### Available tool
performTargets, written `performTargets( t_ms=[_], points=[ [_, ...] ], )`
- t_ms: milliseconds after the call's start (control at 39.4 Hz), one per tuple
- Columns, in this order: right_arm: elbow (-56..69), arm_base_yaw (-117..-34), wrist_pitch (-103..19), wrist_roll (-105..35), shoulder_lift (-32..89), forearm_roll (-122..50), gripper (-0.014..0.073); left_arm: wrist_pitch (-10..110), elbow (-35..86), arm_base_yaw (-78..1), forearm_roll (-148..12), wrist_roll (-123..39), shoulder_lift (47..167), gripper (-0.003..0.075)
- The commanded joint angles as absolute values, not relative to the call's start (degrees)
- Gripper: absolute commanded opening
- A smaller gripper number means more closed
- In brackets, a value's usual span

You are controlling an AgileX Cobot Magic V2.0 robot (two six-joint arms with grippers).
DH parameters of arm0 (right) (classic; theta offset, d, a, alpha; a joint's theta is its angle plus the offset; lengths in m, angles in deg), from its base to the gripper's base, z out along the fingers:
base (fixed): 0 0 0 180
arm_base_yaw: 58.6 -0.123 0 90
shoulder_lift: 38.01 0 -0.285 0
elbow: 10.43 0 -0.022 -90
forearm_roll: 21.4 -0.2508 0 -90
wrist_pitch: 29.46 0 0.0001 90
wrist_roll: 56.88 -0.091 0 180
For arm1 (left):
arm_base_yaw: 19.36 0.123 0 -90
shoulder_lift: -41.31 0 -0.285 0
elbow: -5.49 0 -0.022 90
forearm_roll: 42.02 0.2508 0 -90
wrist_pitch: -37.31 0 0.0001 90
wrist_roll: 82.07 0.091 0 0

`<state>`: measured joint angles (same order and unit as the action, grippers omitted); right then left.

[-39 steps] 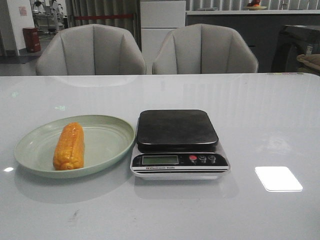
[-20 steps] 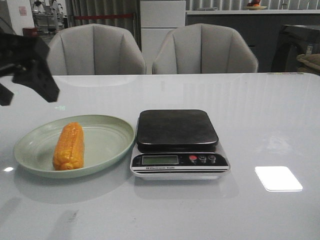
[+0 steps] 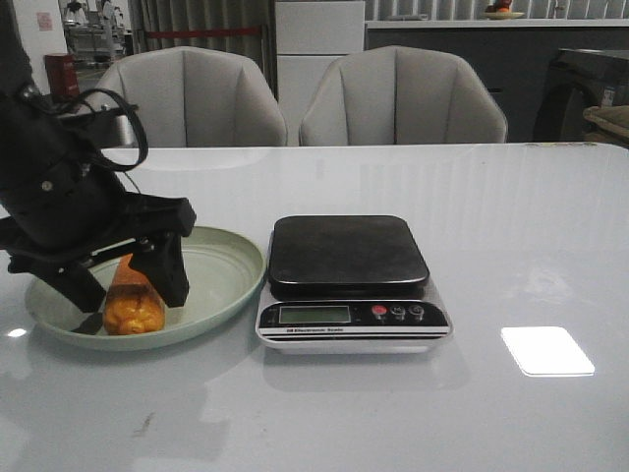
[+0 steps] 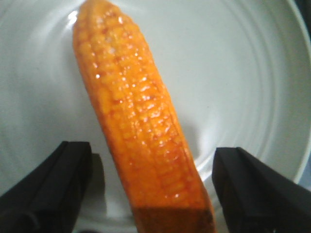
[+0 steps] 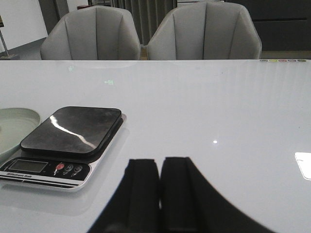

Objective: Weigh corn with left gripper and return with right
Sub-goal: 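Lower the left gripper over the corn cob on the green plate, then grasp the corn cob with the left gripper and carry it onto the scale, then open the left gripper to release the corn and lift away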

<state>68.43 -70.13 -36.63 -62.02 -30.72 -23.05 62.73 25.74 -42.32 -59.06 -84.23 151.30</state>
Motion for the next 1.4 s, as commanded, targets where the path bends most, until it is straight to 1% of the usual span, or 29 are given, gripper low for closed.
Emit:
performTargets(
  t_ms=[0, 102, 203, 254, 305, 483, 610, 813, 863, 940, 1067, 1143, 1194, 1219, 1270, 1371],
  points=[
    [68.9, -69.7, -32.1, -61.5, -31.8, -22.4, 0.0147, 62.7, 22.5, -43.6, -60.1, -84.3, 150.4, 0.0430],
    [68.9, -69.7, -32.1, -61.5, -31.8, -22.4, 0.0147, 62.9, 20.2, -44.3, -60.1, -84.3, 150.5, 0.0278],
    [68.9, -69.7, -32.1, -61.5, -31.8, -22.4, 0.0147, 64.1, 16.8, -44.9, -60.1, -84.3, 150.5, 0.0146],
    [68.9, -69.7, -32.1, -61.5, -31.8, -22.4, 0.0147, 64.9, 14.7, -45.3, -60.1, -84.3, 150.5, 0.0108],
    [68.9, -69.7, -32.1, -61.5, -31.8, -22.4, 0.0147, 65.5, 12.5, -45.8, -60.3, -84.3, 150.5, 0.0119],
    [68.9, -69.7, -32.1, -61.5, -31.8, -22.4, 0.0147, 64.9, 6.8, -48.8, -62.6, -84.3, 151.0, 0.0115],
    [68.9, -69.7, -32.1, -61.5, -31.8, -22.4, 0.0147, 64.9, 3.9, -50.8, -65.4, -84.3, 152.7, 0.0115],
    [68.9, -69.7, -32.1, -61.5, -31.8, -22.4, 0.0147, 64.1, 1.3, -53.9, -65.8, -84.3, 156.1, 0.0116],
    [68.9, -69.7, -32.1, -61.5, -31.8, -22.4, 0.0147, 64.0, 0.4, -54.4, -66.3, -84.3, 157.0, 0.0125],
    [68.9, -69.7, -32.1, -61.5, -31.8, -22.4, 0.0147, 63.9, -0.6, -55.1, -67.2, -84.3, 158.2, 0.0172],
    [68.9, -69.7, -32.1, -61.5, -31.9, -22.4, 0.0147, 63.4, -1.7, -56.0, -68.4, -84.3, 160.0, 0.0354],
    [68.9, -69.7, -32.1, -61.5, -31.9, -22.4, 0.0147, 63.4, -2.0, -56.0, -69.4, -84.3, 161.1, 0.0477],
    [68.9, -69.7, -32.1, -61.5, -31.9, -22.4, 0.0147, 63.4, -2.0, -56.0, -69.9, -84.3, 161.3, 0.0531],
    [68.9, -69.7, -32.1, -61.5, -31.9, -22.4, 0.0147, 63.4, -2.0, -56.0, -70.2, -84.3, 161.4, 0.0549],
    [68.9, -69.7, -32.1, -61.5, -31.9, -22.4, 0.0147, 63.4, -2.1, -56.0, -70.3, -84.3, 161.4, 0.0558],
    [68.9, -69.7, -32.1, -61.5, -31.9, -22.4, 0.0147, 64.0, -2.1, -56.0, -70.3, -84.3, 160.3, 0.0555]
  ],
)
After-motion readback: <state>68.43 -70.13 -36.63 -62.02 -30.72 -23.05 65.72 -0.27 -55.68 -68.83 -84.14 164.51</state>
